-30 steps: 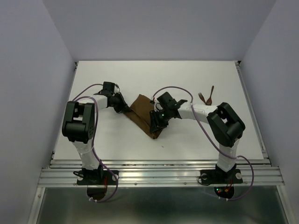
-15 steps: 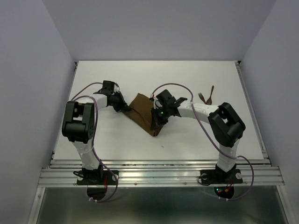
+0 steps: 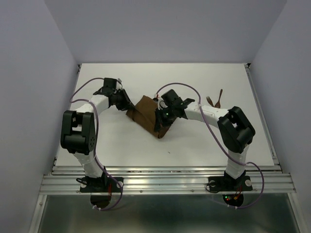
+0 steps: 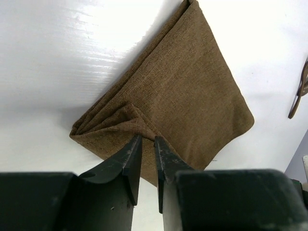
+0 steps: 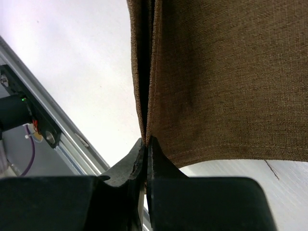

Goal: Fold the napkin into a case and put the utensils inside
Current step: Fold the lower triangle-folded napkin at the center of the board.

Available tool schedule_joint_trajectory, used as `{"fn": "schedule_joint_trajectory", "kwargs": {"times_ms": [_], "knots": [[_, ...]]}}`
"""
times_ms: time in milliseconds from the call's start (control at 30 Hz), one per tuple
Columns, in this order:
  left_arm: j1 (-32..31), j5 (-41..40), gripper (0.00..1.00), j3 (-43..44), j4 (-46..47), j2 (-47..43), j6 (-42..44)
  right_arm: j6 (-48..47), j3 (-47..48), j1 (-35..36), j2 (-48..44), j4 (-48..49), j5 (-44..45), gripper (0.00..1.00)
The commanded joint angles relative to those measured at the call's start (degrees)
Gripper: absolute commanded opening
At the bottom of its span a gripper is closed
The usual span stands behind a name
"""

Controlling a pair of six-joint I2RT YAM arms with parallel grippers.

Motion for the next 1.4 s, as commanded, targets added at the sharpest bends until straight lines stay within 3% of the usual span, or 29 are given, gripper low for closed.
{"fn": "schedule_joint_trajectory", "kwargs": {"times_ms": [0,567,1367], "knots": [[0.0,-0.8,0.29,2.6,-2.0,-3.3,2.1,-1.0,3.6,-0.2,0.5,0.1,-4.1,0.01],[0.0,-0.2,0.27,2.4,-3.0,-4.2,3.7,-2.0,8.4,-4.8,6.0,-0.4,-16.1,0.01],[-1.6,0.1,0.27,3.1,-4.0,-2.5,4.7,2.1,10.4,-8.7,12.6,0.1,-18.6,0.01]]}}
